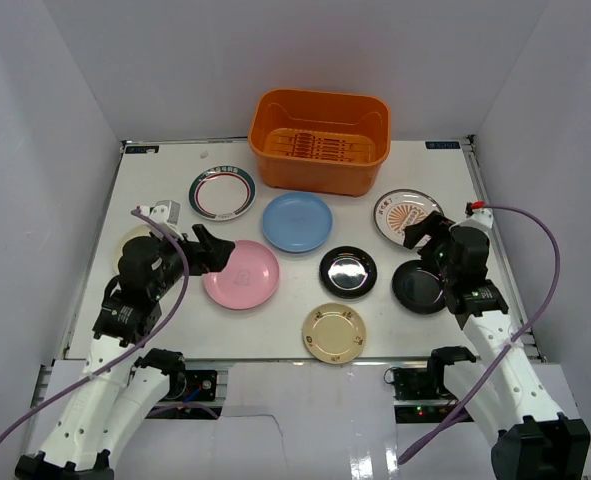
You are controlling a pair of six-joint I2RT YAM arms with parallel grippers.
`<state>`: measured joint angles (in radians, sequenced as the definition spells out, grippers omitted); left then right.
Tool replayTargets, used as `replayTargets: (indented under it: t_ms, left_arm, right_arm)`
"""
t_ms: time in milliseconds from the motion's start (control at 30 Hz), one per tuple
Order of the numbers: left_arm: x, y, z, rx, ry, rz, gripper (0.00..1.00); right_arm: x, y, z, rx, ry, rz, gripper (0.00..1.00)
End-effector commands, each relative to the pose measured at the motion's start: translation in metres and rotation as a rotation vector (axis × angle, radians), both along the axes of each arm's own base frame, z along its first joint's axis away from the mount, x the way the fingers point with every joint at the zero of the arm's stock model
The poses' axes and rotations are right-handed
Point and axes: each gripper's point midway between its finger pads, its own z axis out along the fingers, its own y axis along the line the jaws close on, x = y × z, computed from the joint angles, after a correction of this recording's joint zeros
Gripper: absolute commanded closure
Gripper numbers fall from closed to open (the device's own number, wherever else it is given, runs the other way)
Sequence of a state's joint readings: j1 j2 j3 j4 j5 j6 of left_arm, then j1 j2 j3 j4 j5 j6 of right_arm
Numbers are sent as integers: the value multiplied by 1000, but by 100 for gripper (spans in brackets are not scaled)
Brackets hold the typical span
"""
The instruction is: Place the plates into the plastic bin on the countertop
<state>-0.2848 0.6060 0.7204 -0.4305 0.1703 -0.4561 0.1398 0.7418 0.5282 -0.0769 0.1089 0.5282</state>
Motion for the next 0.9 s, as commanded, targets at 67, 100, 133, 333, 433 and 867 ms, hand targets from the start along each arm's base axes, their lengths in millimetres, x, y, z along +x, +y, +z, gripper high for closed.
replayTargets:
  t_ms: [67,100,133,333,433,867]
  left_arm:
    - [2,7,-26,63,17,18,2]
    - [1,6,-34,64,27,10,2]
    - [0,4,-31,59,23,-2,2]
    - [-6,-2,-26,44,5,-36,2]
    - [-8,-3,-25,45,-4,-44,2]
    - [-6,-6,-28,64,7,-50,2]
  right_arm:
    - [17,-41,2,-64,10,-216,21]
    - [23,-48,1,-70,23,-251,23]
    - [27,-53,0,-71,29,-269,25]
    - [49,-102,-10,18,24,-404,31]
    - [57,-121,-26,91,39,-437,32]
    - [94,-100,-103,311,166,-245,41]
